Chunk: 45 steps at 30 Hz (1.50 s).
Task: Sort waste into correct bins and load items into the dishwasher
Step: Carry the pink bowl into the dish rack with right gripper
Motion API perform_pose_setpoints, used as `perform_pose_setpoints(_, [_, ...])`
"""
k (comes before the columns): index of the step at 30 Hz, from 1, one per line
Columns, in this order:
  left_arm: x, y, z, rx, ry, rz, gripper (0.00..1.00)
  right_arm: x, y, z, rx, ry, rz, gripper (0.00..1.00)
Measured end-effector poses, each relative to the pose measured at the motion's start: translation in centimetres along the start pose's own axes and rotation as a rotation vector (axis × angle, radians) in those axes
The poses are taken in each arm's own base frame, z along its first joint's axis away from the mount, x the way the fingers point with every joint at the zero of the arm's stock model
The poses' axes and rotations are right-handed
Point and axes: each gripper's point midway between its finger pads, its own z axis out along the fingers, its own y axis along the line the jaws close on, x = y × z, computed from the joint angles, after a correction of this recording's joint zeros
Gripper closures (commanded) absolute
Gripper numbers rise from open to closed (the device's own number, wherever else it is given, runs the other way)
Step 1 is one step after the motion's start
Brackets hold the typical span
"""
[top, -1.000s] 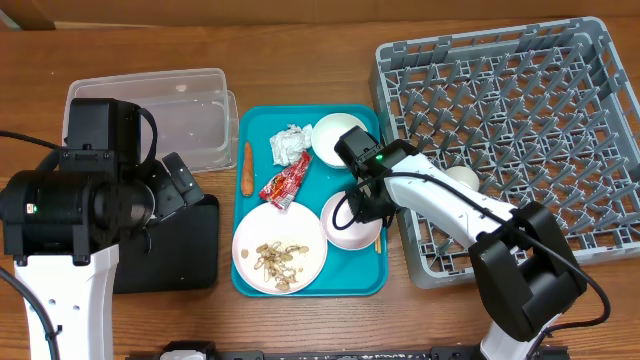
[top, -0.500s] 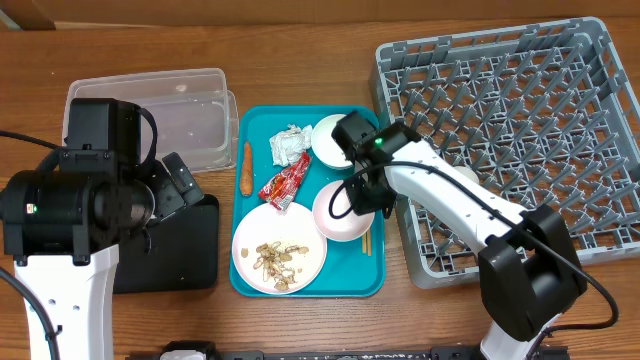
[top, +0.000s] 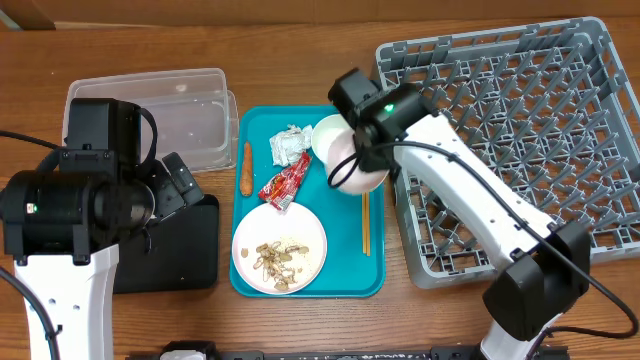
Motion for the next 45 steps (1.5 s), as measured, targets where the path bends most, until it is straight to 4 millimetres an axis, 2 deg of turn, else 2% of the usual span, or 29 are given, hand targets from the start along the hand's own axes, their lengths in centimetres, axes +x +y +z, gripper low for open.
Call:
perform_pose_setpoints(3, [0.0,0.0,0.0,0.000,0.000,0.000,0.00,-2.4,-3.3,-0.5,0.175,-0.122,0.069,0.96])
perform_pose_setpoints(8, [0.0,0.0,0.0,0.000,0.000,0.000,0.00,-6.4,-7.1,-2.1,0.377,-0.339,0.192,0.96])
perform_pose_setpoints(12, [0.0,0.0,0.0,0.000,0.000,0.000,0.00,-8.4,-10.4,-2.8,0.481,-0.436,0.303,0.96])
perform_pose_setpoints(15, [0.0,0.0,0.0,0.000,0.000,0.000,0.00,-9.0,-13.6,-2.3,0.547,-0.441,0.373,0.96])
perform_pose_setpoints(19, [0.0,0.0,0.0,0.000,0.000,0.000,0.00,-8.5,-18.2,-1.1,0.636,-0.402,0.443,0.96])
perform_pose_setpoints(23, [0.0,0.0,0.0,0.000,0.000,0.000,0.00,-7.9,-21.1,0.3,0.697,-0.358,0.478,0.96])
perform_pose_setpoints(26, [0.0,0.0,0.0,0.000,0.000,0.000,0.00,-7.8,-21.0,1.5,0.712,-0.334,0.464,0.96])
perform_pose_setpoints(34, [0.0,0.0,0.0,0.000,0.000,0.000,0.00,-7.5,-17.3,6.9,0.733,-0.246,0.333,0.96])
perform_pose_setpoints(37, [0.0,0.0,0.0,0.000,0.000,0.000,0.00,-7.3,-16.7,7.8,0.753,-0.233,0.300,0.96])
perform_pose_setpoints(45, [0.0,0.0,0.0,0.000,0.001,0.000,0.00,-7.2,-16.0,7.3,0.779,-0.241,0.259,0.96])
